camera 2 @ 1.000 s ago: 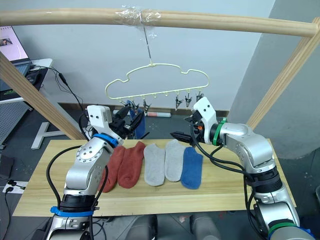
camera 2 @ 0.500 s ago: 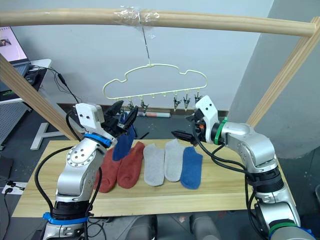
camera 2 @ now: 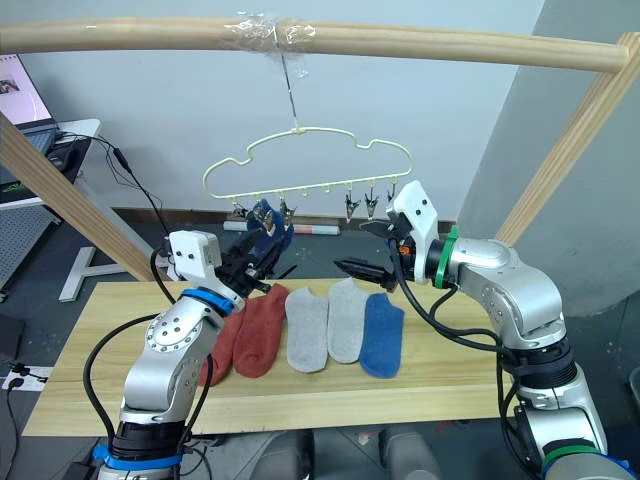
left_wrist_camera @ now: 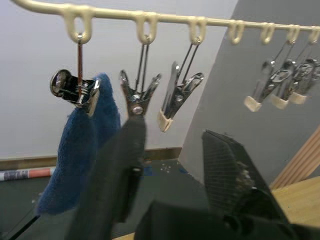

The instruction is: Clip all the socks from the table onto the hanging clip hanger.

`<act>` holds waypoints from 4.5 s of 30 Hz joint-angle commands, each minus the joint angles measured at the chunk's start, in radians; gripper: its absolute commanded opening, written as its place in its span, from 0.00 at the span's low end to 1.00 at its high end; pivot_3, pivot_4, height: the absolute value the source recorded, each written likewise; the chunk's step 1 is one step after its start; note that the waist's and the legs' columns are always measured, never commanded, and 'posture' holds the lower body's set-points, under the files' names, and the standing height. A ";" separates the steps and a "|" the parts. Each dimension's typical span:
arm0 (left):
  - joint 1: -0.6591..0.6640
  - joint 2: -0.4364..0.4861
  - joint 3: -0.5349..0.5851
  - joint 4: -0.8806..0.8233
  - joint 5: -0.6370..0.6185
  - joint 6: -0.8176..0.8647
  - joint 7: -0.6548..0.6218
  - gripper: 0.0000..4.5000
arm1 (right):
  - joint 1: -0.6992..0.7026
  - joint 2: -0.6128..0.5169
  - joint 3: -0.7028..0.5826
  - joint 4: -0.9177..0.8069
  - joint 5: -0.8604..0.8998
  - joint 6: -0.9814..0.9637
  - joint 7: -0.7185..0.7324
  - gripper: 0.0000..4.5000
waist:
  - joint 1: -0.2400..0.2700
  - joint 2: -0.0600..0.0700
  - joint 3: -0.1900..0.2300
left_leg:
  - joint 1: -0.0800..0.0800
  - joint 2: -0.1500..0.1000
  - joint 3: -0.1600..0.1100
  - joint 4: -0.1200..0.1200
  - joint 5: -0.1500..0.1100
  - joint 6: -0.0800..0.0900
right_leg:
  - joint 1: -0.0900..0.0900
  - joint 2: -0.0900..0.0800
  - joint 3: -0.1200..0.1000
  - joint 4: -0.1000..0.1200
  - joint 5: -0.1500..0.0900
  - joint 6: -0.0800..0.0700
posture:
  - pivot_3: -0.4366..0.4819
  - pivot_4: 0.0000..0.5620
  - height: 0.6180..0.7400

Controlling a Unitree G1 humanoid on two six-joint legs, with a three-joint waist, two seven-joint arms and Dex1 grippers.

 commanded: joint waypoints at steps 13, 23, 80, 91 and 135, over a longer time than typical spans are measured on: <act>-0.096 -0.004 0.036 0.077 0.006 -0.041 0.009 0.42 | -0.024 -0.007 -0.030 -0.071 0.057 -0.027 0.006 1.00 | -0.001 0.000 0.000 | -0.001 0.000 0.000 0.004 0.000 0.000 | 0.001 0.000 0.000 0.001 0.000 0.000 | 0.35 0.34 1.00; -0.160 -0.009 0.040 0.150 0.003 -0.074 0.013 0.42 | -0.050 -0.008 -0.033 -0.085 0.068 -0.023 -0.002 1.00 | -0.001 0.000 0.000 | -0.005 0.000 -0.002 0.012 0.000 0.000 | 0.001 0.000 -0.002 0.001 0.002 0.002 | 0.34 0.34 1.00; -0.210 0.027 0.088 0.175 -0.110 0.006 -0.066 0.00 | 0.154 0.025 0.294 0.403 -0.399 -0.356 -0.174 1.00 | -0.008 0.001 0.000 | -0.005 0.000 -0.001 0.013 0.000 0.000 | 0.000 0.001 0.000 0.001 0.003 0.002 | 0.36 0.35 1.00; -0.200 0.032 0.102 0.145 -0.108 0.025 -0.063 0.00 | 0.075 0.169 0.314 0.924 -0.581 -0.569 -0.223 1.00 | -0.002 0.001 0.000 | -0.005 0.001 -0.001 0.013 0.000 0.000 | 0.001 0.001 0.000 0.001 0.003 0.002 | 0.39 0.34 1.00; -0.094 0.008 0.039 0.058 -0.003 -0.034 -0.029 0.62 | 0.180 0.087 0.157 0.666 -0.576 -0.510 -0.124 0.00 | -0.002 0.001 0.000 | 0.005 0.001 0.004 0.013 0.000 0.000 | 0.008 0.001 0.005 0.000 0.004 0.005 | 0.38 0.34 1.00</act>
